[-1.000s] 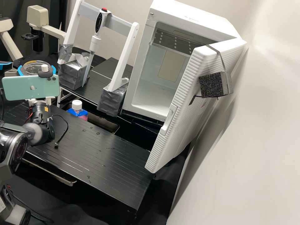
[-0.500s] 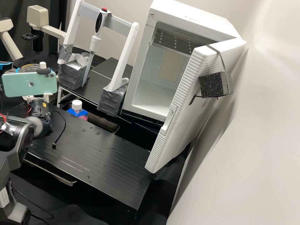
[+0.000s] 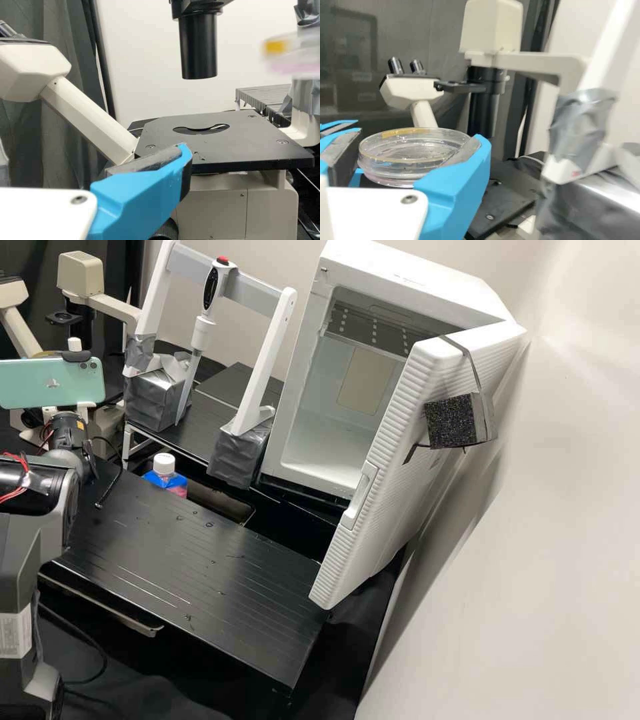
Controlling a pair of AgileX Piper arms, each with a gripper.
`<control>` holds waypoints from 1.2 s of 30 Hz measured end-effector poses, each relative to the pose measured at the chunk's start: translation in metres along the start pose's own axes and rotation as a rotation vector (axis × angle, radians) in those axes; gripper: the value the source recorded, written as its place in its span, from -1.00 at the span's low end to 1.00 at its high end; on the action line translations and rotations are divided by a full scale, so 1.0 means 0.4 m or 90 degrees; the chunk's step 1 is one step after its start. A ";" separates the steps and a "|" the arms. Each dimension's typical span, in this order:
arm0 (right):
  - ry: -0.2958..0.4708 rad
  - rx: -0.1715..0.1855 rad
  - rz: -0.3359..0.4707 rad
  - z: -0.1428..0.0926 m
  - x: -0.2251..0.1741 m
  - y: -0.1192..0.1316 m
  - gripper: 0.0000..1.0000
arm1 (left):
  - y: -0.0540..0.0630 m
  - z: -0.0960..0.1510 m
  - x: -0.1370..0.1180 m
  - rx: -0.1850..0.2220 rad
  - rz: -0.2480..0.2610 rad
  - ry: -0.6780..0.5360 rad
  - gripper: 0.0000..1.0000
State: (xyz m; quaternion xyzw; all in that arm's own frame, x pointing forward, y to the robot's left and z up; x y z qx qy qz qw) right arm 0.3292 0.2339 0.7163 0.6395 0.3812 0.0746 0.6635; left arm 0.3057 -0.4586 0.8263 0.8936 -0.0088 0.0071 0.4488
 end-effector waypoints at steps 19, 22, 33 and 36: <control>-0.040 0.043 0.003 0.121 0.159 -0.095 -1.00 | 0.000 0.000 0.000 0.000 0.000 0.000 1.00; -0.033 0.045 0.002 0.119 0.178 -0.108 -1.00 | 0.000 0.000 0.000 0.000 0.000 0.000 1.00; -0.048 0.004 0.035 0.141 0.232 -0.134 -1.00 | 0.000 0.000 0.000 0.000 0.000 0.000 1.00; -0.042 -0.004 0.043 0.142 0.248 -0.130 -1.00 | 0.000 0.000 0.000 0.000 0.000 0.000 1.00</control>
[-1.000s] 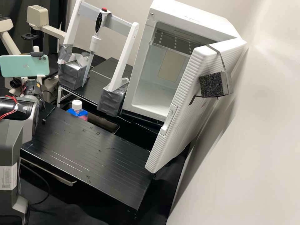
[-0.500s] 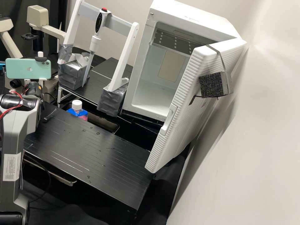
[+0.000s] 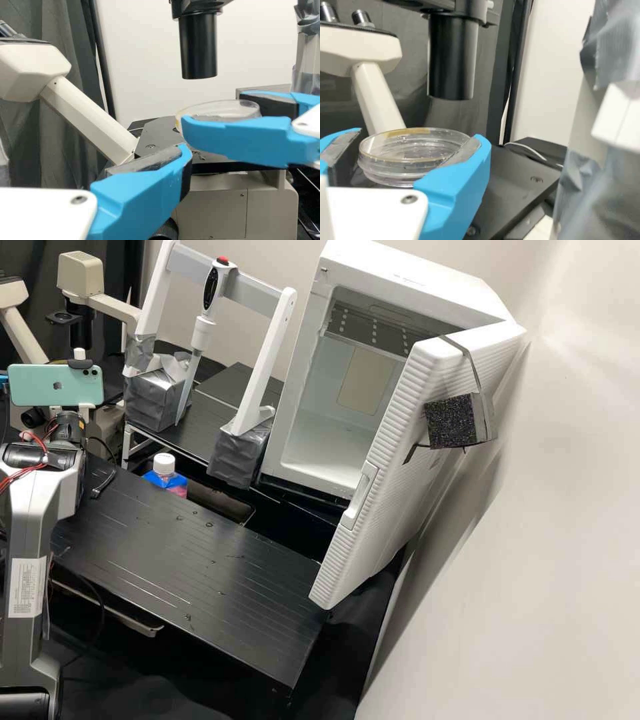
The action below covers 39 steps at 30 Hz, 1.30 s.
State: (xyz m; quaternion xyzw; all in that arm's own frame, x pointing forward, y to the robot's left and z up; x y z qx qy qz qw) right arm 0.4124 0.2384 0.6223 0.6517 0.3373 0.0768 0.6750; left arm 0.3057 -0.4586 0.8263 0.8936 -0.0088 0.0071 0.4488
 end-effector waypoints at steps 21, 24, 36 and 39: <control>-0.035 -0.014 -0.021 0.023 0.078 -0.007 -1.00 | 0.000 0.000 0.000 0.000 0.000 0.000 1.00; -0.040 -0.014 -0.023 0.022 0.083 -0.001 -1.00 | 0.000 0.000 0.000 0.000 0.000 0.000 1.00; -0.048 -0.014 -0.021 0.032 0.096 0.008 -1.00 | 0.000 0.000 0.000 0.000 0.000 0.000 1.00; -0.048 -0.006 -0.024 0.032 0.096 0.006 -1.00 | 0.000 0.000 0.000 0.000 0.000 0.000 1.00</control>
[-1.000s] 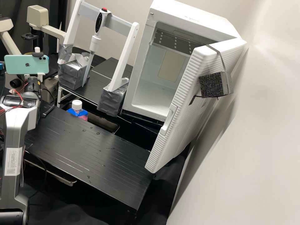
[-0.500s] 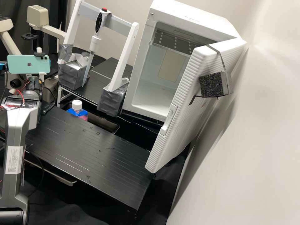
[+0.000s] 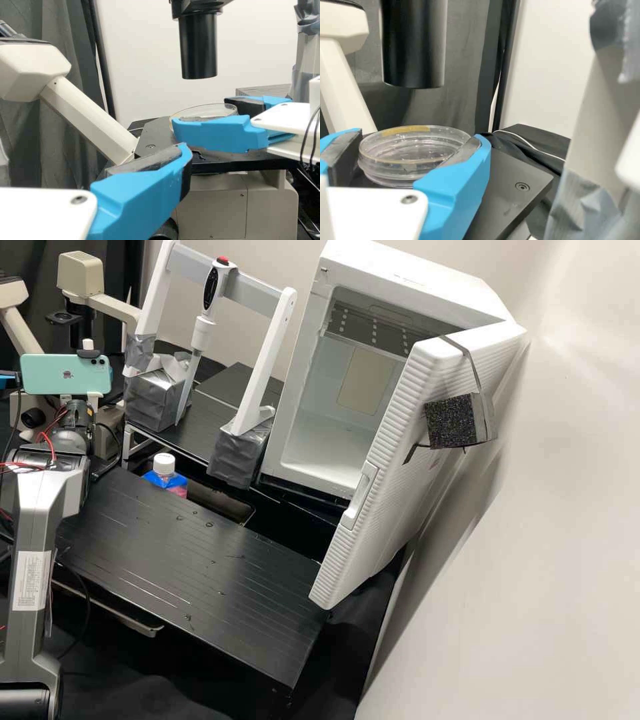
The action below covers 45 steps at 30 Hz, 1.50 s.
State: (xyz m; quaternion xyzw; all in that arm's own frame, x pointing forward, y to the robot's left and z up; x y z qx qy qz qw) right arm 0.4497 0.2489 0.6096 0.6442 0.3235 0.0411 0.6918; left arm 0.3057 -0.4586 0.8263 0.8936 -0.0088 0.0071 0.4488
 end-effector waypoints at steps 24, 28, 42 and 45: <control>0.025 -0.010 -0.017 0.010 -0.037 -0.023 1.00 | 0.000 0.000 0.000 0.000 0.000 0.000 1.00; 0.031 -0.011 -0.012 0.014 -0.087 -0.017 1.00 | 0.000 0.000 0.000 0.000 0.000 0.000 1.00; 0.066 -0.067 0.102 0.042 -0.377 0.024 1.00 | 0.000 0.000 0.000 0.000 0.000 0.000 1.00; 0.046 -0.067 0.104 0.054 -0.441 0.037 1.00 | 0.000 0.000 0.000 0.000 0.000 0.000 1.00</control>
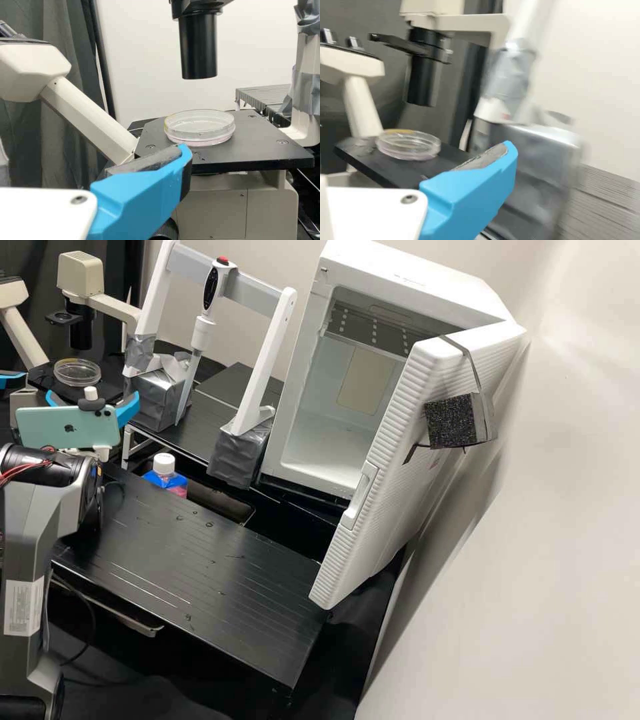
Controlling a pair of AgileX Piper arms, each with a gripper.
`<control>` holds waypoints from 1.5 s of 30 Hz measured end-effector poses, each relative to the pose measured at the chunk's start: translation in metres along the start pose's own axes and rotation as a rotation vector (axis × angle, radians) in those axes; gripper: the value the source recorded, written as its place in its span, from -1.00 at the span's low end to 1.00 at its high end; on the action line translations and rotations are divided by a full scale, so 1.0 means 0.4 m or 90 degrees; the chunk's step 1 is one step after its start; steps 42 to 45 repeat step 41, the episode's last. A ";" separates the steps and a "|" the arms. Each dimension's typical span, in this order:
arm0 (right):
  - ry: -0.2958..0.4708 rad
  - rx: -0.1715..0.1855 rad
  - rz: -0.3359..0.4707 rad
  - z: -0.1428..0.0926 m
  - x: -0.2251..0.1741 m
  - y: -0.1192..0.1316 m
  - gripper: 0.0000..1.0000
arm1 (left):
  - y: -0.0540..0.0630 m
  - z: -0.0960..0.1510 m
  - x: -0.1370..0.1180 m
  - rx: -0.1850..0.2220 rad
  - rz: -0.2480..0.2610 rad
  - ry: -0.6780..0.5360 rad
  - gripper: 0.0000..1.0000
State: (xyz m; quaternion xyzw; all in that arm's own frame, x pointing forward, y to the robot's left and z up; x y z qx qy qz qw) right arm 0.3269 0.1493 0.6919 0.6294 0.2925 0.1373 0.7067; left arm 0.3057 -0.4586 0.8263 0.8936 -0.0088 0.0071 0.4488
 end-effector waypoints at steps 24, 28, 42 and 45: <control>-0.005 -0.053 -0.006 -0.083 -0.332 0.123 1.00 | 0.000 0.000 0.000 0.000 0.000 0.000 1.00; -0.048 -0.031 0.027 -0.069 -0.381 0.144 1.00 | 0.000 0.000 0.000 0.000 0.000 0.000 1.00; -0.186 0.069 0.128 -0.007 -0.493 0.180 1.00 | 0.000 0.000 0.000 0.000 0.000 0.000 1.00; -0.186 0.069 0.128 -0.007 -0.493 0.180 1.00 | 0.000 0.000 0.000 0.000 0.000 0.000 1.00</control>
